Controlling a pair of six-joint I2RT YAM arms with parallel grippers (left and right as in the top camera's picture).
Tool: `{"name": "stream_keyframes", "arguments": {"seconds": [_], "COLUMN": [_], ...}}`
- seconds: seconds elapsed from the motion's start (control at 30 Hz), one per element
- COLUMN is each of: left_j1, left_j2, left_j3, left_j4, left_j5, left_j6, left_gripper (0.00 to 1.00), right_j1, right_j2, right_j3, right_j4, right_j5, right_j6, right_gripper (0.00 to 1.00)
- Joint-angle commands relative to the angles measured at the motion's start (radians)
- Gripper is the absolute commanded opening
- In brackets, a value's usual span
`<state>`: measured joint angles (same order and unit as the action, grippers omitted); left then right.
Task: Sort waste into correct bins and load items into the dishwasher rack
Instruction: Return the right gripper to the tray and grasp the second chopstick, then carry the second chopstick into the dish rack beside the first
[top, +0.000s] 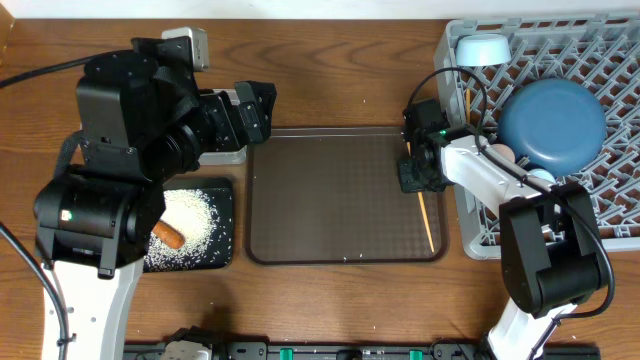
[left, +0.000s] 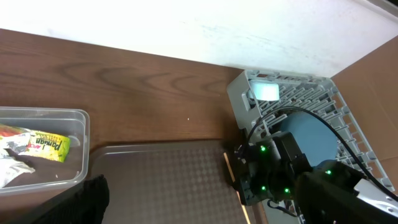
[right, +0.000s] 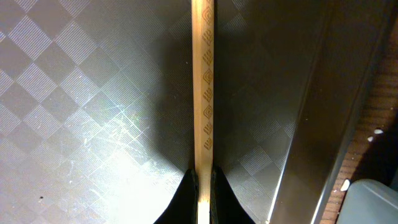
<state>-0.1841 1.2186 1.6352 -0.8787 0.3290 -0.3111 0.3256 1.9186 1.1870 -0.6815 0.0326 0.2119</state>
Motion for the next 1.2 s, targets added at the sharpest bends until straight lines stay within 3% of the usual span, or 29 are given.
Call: {"name": "stream_keyframes", "arguments": {"seconds": [0.0, 0.27, 0.7, 0.9, 1.17], "left_j1": [0.004, 0.004, 0.004, 0.004, 0.004], "left_j2": [-0.002, -0.002, -0.002, -0.002, -0.002], "left_j3": [-0.002, -0.002, -0.002, -0.002, -0.002], "left_j4": [0.002, 0.002, 0.002, 0.002, 0.002], "left_j5": [-0.013, -0.013, -0.013, -0.013, -0.013], "left_j6": [-0.001, -0.001, -0.001, -0.001, -0.001], "left_gripper": [0.98, 0.98, 0.98, 0.98, 0.98], "right_j1": [0.009, 0.006, -0.156, -0.275, -0.322], "right_j2": [0.038, -0.098, -0.465, -0.476, -0.403], "right_j3": [-0.004, 0.077, 0.09, 0.088, 0.088], "right_j4": [-0.006, -0.028, -0.026, -0.018, 0.06], "right_j5": [-0.051, -0.164, -0.032, -0.033, -0.033], "right_j6": [0.004, 0.004, -0.029, -0.138, -0.215], "right_gripper": [0.01, 0.01, 0.01, 0.01, 0.01]}}
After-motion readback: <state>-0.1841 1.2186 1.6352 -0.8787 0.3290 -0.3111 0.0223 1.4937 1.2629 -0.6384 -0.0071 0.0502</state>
